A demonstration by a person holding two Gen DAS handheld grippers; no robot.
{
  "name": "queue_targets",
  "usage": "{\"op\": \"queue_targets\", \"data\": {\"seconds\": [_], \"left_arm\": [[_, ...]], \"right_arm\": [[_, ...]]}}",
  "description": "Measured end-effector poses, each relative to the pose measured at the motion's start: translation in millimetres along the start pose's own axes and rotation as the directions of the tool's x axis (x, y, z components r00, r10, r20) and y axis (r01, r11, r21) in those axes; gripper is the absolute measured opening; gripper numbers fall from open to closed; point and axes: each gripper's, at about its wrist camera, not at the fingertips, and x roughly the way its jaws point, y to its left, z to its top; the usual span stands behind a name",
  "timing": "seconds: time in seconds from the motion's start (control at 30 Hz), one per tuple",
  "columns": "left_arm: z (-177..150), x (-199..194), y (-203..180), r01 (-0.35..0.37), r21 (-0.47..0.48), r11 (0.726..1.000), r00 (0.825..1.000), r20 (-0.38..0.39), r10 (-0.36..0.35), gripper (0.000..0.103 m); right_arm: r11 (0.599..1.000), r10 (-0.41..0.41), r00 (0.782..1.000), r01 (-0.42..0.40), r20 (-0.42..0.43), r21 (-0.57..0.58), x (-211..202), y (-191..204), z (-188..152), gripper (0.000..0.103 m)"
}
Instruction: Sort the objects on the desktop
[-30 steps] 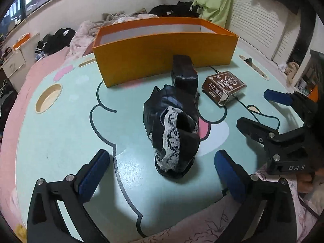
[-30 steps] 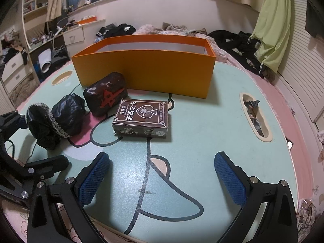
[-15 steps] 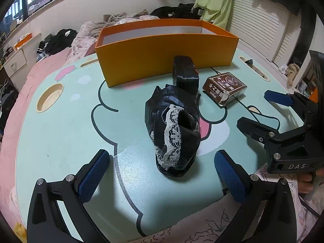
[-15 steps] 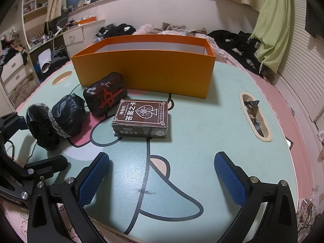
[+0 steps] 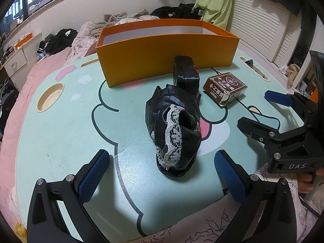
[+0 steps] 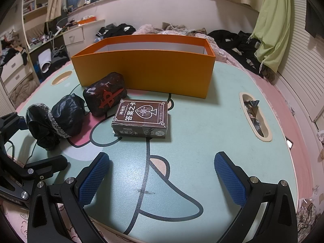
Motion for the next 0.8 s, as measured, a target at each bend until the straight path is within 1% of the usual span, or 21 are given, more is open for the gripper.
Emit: {"op": "queue_targets", "data": {"seconds": [0.8], "left_arm": [[-1.0, -0.4, 1.0, 0.004, 0.004, 1.0, 1.0, 0.001, -0.004, 0.103]], "right_arm": [[1.0, -0.002, 1.0, 0.002, 0.003, 0.004, 0.0, -1.5, -0.2, 0.103]]}}
